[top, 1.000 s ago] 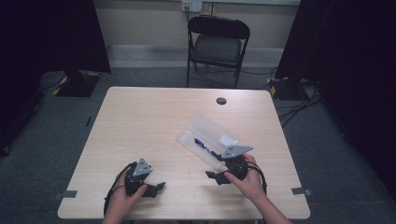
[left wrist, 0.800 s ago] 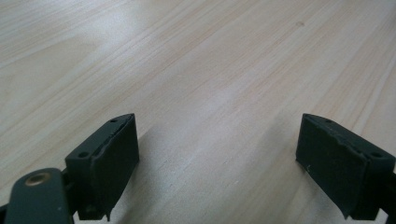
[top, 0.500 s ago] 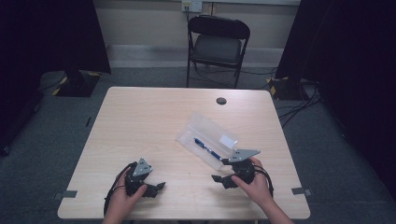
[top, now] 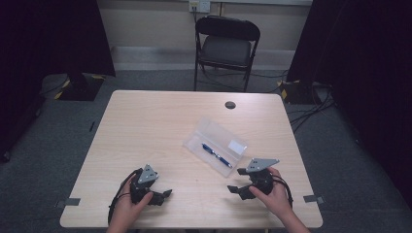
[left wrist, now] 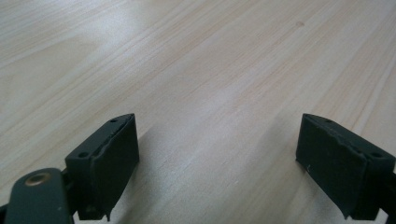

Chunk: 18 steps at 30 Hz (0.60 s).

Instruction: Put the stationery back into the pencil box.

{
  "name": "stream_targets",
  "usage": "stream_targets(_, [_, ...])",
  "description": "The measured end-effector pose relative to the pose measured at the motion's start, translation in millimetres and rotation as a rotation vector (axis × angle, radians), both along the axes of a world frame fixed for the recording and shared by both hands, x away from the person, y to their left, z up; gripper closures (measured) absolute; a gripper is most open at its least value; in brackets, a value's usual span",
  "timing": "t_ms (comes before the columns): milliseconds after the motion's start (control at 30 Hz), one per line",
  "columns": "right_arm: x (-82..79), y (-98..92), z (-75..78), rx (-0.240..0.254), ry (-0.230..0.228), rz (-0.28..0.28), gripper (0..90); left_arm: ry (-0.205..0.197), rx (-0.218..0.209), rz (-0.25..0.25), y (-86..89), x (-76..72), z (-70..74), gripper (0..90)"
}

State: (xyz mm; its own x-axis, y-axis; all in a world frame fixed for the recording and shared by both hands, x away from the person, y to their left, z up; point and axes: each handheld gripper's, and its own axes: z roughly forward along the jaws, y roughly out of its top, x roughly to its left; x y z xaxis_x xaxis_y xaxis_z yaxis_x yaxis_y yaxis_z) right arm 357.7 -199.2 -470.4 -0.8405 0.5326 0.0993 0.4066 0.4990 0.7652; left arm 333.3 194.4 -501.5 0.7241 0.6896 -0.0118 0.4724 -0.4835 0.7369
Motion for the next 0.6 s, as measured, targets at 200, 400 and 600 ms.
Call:
stream_targets(200, [-1.4, -7.5, -1.2, -0.003, -0.001, -0.004, 20.5, 0.0, 0.0, 0.0, 0.0, 0.0, 0.0, 12.7])
stream_targets(400, [-1.3, -14.5, -4.6, -0.007, 0.006, -0.01, 20.5, 0.0, 0.0, 0.0, 0.0, 0.0, 0.0, 12.7])
stream_targets(600, [-0.6, -20.5, -7.0, -0.01, 0.008, -0.022, 20.5, 0.0, 0.0, 0.0, 0.0, 0.0, 0.0, 12.7])
